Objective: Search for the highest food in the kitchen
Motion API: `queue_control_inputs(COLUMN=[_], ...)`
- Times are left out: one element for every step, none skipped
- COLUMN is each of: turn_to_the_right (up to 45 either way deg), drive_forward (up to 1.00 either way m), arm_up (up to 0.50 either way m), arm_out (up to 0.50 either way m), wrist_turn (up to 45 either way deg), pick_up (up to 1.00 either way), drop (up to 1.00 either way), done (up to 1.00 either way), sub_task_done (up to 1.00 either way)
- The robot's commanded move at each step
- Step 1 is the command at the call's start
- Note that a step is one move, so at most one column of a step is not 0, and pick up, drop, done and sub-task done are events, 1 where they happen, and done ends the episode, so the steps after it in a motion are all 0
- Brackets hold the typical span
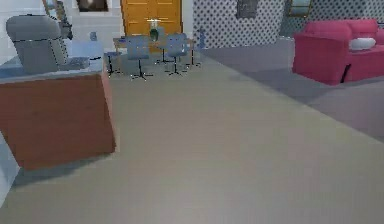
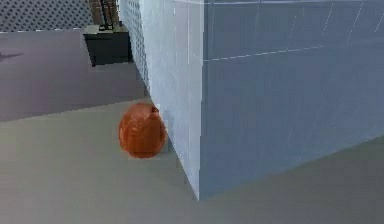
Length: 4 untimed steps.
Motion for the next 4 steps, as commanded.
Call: queue_control_inputs(turn_to_the_right=[3.0, 0.0, 0.0, 0.0], drive_forward=[0.0, 1.0, 1.0, 1.0], arm_up=[0.0, 0.0, 0.0, 0.0], arm_out=[0.0, 0.0, 0.0, 0.0], wrist_turn=[0.0, 0.0, 0.0, 0.0], pick_up=[0.0, 0.0, 0.0, 0.0], drop=[0.0, 0.0, 0.0, 0.0], done=[0.0, 0.0, 0.0, 0.0], sub_task_done=[0.0, 0.0, 0.0, 0.0])
